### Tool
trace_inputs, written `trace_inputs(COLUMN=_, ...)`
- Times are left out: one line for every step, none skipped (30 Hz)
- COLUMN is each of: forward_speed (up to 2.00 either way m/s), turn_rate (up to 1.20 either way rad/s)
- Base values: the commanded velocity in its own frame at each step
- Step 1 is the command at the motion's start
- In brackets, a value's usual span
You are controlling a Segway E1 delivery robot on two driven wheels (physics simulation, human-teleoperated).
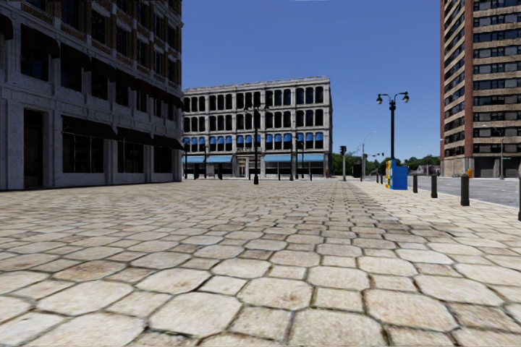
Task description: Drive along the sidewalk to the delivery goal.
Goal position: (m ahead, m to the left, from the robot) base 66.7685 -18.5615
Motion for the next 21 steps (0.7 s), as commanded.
trace_inputs(forward_speed=2.00, turn_rate=-0.57)
trace_inputs(forward_speed=2.00, turn_rate=-0.57)
trace_inputs(forward_speed=2.00, turn_rate=-0.57)
trace_inputs(forward_speed=2.00, turn_rate=-0.57)
trace_inputs(forward_speed=2.00, turn_rate=-0.57)
trace_inputs(forward_speed=2.00, turn_rate=-0.57)
trace_inputs(forward_speed=2.00, turn_rate=-0.52)
trace_inputs(forward_speed=2.00, turn_rate=-0.52)
trace_inputs(forward_speed=2.00, turn_rate=-0.37)
trace_inputs(forward_speed=2.00, turn_rate=-0.21)
trace_inputs(forward_speed=2.00, turn_rate=-0.09)
trace_inputs(forward_speed=2.00, turn_rate=-0.09)
trace_inputs(forward_speed=2.00, turn_rate=0.00)
trace_inputs(forward_speed=2.00, turn_rate=0.00)
trace_inputs(forward_speed=2.00, turn_rate=0.00)
trace_inputs(forward_speed=2.00, turn_rate=0.00)
trace_inputs(forward_speed=2.00, turn_rate=0.00)
trace_inputs(forward_speed=2.00, turn_rate=0.00)
trace_inputs(forward_speed=2.00, turn_rate=0.00)
trace_inputs(forward_speed=2.00, turn_rate=0.00)
trace_inputs(forward_speed=2.00, turn_rate=0.00)
